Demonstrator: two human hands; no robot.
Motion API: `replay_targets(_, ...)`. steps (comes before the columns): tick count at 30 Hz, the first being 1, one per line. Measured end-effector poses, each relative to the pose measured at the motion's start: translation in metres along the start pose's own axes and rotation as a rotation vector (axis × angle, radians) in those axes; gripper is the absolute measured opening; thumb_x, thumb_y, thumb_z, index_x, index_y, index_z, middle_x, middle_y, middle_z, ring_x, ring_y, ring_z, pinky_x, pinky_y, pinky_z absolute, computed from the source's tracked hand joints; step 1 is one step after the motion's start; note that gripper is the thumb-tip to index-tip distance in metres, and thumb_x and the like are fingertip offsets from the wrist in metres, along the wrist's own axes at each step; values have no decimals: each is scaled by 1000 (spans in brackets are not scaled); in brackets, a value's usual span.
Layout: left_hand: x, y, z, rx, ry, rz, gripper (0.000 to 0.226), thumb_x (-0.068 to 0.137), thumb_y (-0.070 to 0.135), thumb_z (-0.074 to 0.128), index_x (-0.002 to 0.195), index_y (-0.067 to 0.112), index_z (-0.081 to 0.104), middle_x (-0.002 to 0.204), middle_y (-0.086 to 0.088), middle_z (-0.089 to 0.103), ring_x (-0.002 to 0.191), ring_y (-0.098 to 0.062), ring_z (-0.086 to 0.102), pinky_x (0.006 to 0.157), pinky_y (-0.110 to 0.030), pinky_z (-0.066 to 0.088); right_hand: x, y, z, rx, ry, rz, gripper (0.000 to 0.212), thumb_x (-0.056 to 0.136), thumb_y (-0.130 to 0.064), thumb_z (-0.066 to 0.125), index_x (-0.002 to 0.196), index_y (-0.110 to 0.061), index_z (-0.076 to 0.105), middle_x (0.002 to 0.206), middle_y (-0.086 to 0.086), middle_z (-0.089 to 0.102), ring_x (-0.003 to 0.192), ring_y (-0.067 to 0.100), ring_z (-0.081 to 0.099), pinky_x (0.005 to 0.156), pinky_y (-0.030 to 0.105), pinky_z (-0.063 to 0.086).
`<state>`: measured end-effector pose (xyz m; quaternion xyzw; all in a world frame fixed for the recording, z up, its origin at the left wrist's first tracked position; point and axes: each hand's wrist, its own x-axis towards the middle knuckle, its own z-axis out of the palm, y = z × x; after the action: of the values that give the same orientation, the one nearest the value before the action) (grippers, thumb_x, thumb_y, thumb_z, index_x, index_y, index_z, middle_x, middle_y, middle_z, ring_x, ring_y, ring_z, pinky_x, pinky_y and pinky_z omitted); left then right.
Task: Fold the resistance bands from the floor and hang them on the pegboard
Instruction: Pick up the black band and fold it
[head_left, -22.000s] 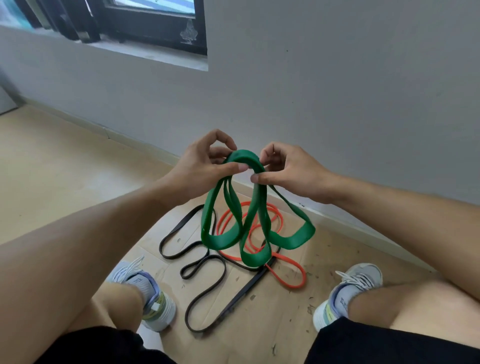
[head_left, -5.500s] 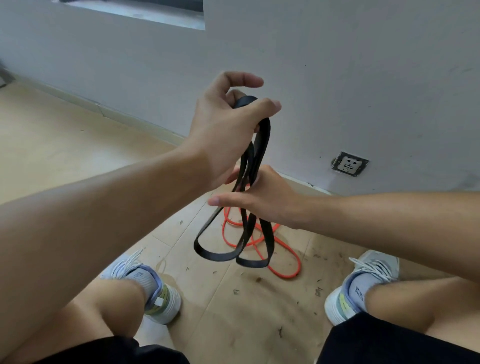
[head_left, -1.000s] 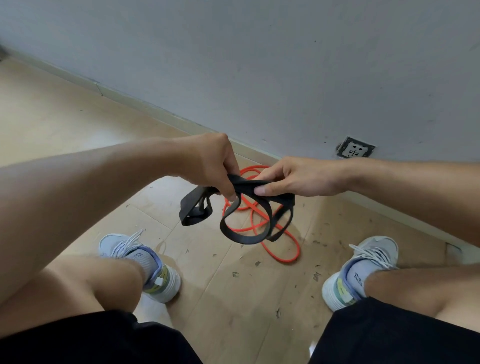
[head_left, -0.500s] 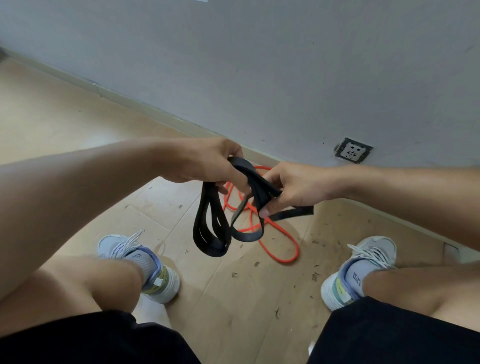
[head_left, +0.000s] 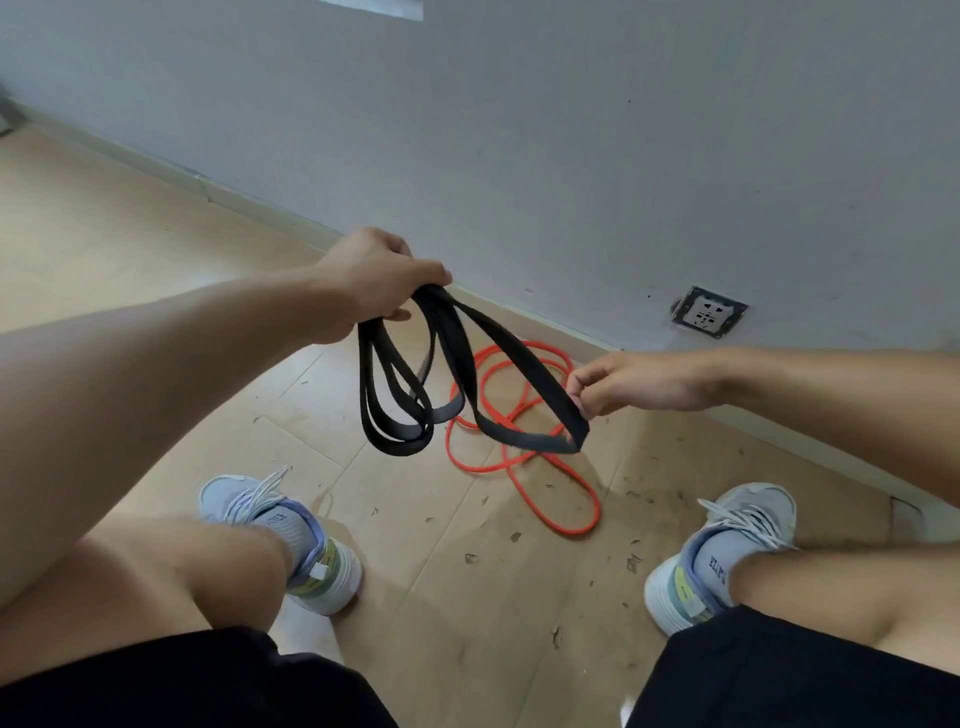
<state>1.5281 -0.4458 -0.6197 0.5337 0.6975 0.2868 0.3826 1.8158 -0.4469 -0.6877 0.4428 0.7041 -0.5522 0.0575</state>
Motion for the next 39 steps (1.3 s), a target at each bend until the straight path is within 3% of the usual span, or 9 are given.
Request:
replay_targets(5,16,-22,-13,-21,99,-74,38,86,28,79,68,15,48,67,-3,46,60,-16,50,68,-28,58,0,6,-9,-25,-70,30,18,75,-17,71,89,-14,61,88,5,65,89,17,63,91,32,49)
replay_targets(8,23,-31,-20,-53,141,-82,38,86,26,79,69,16,48,67,-2,47,59,-12,51,77,-32,61,1,18,-15,-94,-30,62,26,78,7,74,91,-11,62,91,10,67,87,20,63,84,35,49)
replay_targets(15,27,-41,-21,-11,132,-80,38,83,31,82,69,15,49,68,-3,47,61,-13,50,80,-36,63,2,20,-23,142,419,125,17,90,8,71,102,-3,66,92,15,70,78,23,72,69,27,63)
replay_targets(20,20,-31,-13,-40,105,-57,37,84,30,81,68,14,52,62,-2,46,55,-14,49,82,-38,63,5,23,-26,-47,679,280,13,93,0,58,95,-13,62,93,17,70,65,27,72,48,29,57)
replay_targets(23,15,-26,-8,-55,51,-32,39,83,34,82,70,14,51,63,-2,45,53,-14,47,84,-38,63,1,24,-22,-257,426,407,15,92,-16,71,107,-15,67,104,12,72,78,21,71,57,32,61)
replay_targets(26,9,-19,0,-73,-26,31,41,83,37,82,71,17,49,67,-2,51,56,-13,55,83,-34,62,3,21,-15,-499,191,479,55,85,-39,81,133,-17,65,123,7,72,99,23,70,83,35,61)
replay_targets(32,-8,1,24,-104,-180,146,39,84,38,81,75,15,50,81,-11,70,80,-20,71,78,-31,61,5,-27,3,-310,287,20,86,79,-50,84,153,-30,45,147,-5,57,123,8,57,101,23,43)
replay_targets(36,-15,10,30,-120,-236,152,40,84,42,81,80,14,51,90,-21,76,81,-22,70,80,-34,61,5,-57,17,-107,280,-186,60,77,-48,86,132,-42,60,131,-19,66,120,-3,60,106,23,46)
replay_targets(39,-21,16,28,-104,-260,162,44,81,46,82,83,14,52,73,-5,70,65,-14,63,64,-21,52,12,-59,24,18,381,-227,27,80,-36,87,103,-29,74,103,-11,77,100,6,73,100,37,55)
